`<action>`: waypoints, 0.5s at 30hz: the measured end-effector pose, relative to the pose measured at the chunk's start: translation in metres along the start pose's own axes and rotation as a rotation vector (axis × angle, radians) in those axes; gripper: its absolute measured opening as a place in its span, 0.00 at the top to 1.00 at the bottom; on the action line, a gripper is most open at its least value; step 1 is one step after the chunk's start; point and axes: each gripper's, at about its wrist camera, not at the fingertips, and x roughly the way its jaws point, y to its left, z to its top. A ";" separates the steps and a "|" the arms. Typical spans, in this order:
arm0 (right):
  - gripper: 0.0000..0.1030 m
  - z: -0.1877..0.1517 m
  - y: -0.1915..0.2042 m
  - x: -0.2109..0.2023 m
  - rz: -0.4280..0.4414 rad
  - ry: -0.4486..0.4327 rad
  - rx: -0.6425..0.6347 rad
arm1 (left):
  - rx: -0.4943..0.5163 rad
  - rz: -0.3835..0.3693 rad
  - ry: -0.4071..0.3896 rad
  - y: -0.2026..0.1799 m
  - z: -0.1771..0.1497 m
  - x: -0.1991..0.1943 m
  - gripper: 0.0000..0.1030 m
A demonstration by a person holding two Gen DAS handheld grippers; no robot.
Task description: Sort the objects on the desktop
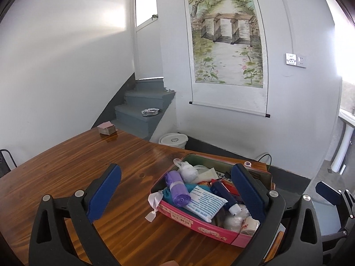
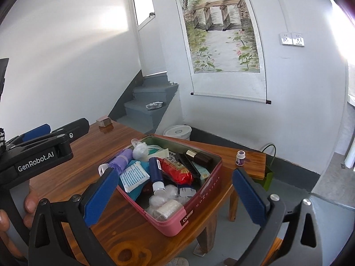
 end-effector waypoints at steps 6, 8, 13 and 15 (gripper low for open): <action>0.00 0.000 0.005 -0.007 -0.014 -0.011 -0.021 | -0.003 -0.011 0.003 0.000 -0.001 -0.004 0.02; 0.00 0.000 0.006 -0.008 -0.018 -0.011 -0.026 | -0.003 -0.013 0.002 0.000 -0.001 -0.006 0.02; 0.00 -0.001 0.008 -0.009 -0.019 -0.009 -0.029 | -0.001 -0.016 0.000 -0.001 -0.002 -0.008 0.02; 0.00 -0.001 0.008 -0.009 -0.018 -0.008 -0.029 | 0.004 -0.017 0.001 -0.002 -0.002 -0.009 0.02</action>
